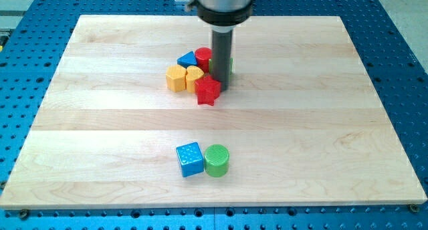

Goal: Place the hexagon diagonally to the heart at the left of the board

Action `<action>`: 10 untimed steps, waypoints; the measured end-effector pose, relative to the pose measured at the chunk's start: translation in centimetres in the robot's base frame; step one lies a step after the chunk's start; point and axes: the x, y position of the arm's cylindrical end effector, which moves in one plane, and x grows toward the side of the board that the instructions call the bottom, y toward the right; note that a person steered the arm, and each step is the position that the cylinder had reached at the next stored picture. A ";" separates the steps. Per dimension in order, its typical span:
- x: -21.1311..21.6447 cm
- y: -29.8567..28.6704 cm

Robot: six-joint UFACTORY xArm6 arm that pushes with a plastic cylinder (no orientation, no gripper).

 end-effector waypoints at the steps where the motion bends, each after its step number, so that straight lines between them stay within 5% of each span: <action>1: -0.3 -3.6; 3: -3.4 -6.0; 5: 2.8 -18.7; 6: 1.8 -19.5; 8: 8.7 -22.3; 9: 6.9 -25.7; 10: 11.3 -26.2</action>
